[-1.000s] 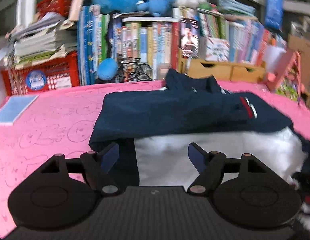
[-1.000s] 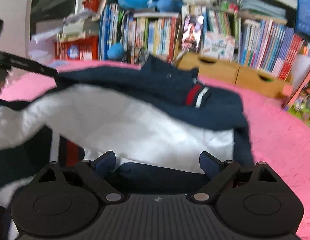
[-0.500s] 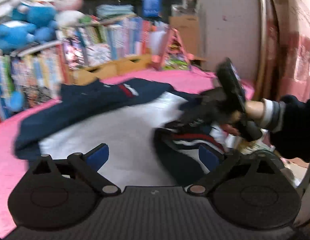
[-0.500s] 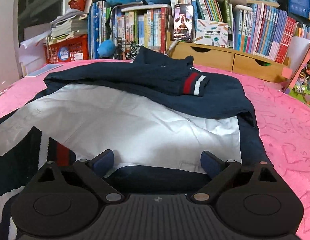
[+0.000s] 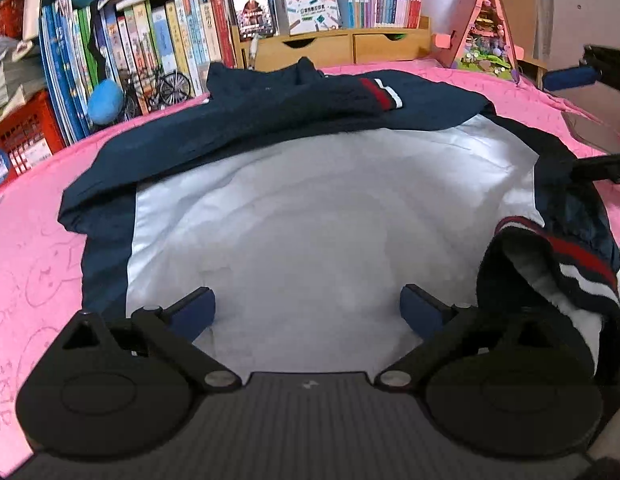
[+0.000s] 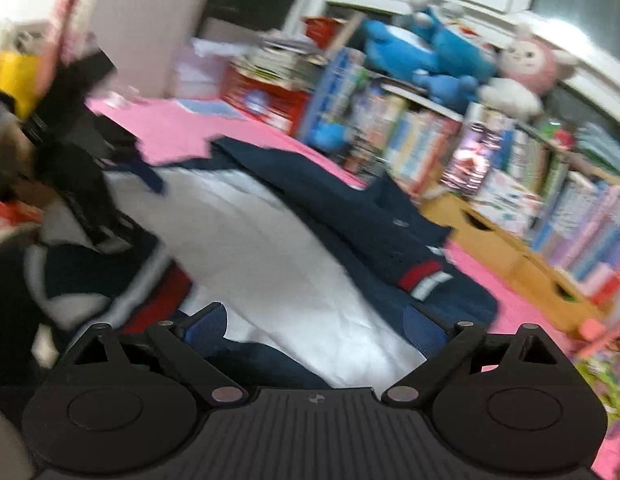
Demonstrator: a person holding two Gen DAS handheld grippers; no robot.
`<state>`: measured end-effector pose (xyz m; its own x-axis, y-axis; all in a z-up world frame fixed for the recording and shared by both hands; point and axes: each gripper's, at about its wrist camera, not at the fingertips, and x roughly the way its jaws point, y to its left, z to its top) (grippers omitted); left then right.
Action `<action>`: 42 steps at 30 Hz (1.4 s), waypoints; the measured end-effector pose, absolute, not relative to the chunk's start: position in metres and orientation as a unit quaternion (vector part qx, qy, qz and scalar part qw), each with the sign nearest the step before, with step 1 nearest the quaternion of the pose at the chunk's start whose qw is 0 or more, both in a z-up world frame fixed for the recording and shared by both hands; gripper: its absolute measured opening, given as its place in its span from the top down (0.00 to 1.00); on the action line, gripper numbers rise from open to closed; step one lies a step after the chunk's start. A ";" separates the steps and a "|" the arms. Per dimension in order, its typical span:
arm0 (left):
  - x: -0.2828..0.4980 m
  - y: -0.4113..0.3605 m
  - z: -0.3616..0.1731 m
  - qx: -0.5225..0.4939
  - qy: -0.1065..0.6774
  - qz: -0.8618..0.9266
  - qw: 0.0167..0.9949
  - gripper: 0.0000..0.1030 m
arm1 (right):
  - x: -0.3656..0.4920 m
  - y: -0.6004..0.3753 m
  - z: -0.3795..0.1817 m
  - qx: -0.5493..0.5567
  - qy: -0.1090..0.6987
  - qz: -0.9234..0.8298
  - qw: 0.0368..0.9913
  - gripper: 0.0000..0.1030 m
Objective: Fold clothes
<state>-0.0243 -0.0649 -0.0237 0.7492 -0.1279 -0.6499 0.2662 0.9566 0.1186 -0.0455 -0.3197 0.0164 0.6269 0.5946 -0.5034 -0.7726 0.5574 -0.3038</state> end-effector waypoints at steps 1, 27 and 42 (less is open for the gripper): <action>-0.026 -0.066 -0.024 0.105 0.336 -0.105 0.930 0.02 | -0.043 -0.318 0.018 -0.241 0.184 0.415 0.858 0.07; -0.077 -0.013 0.059 0.069 0.162 -0.139 0.974 0.04 | 0.012 -0.291 0.032 -0.030 0.250 0.313 0.916 0.79; -0.043 -0.024 0.036 0.142 0.168 -0.104 0.970 0.00 | 0.089 -0.363 -0.001 0.074 0.292 0.171 0.938 0.14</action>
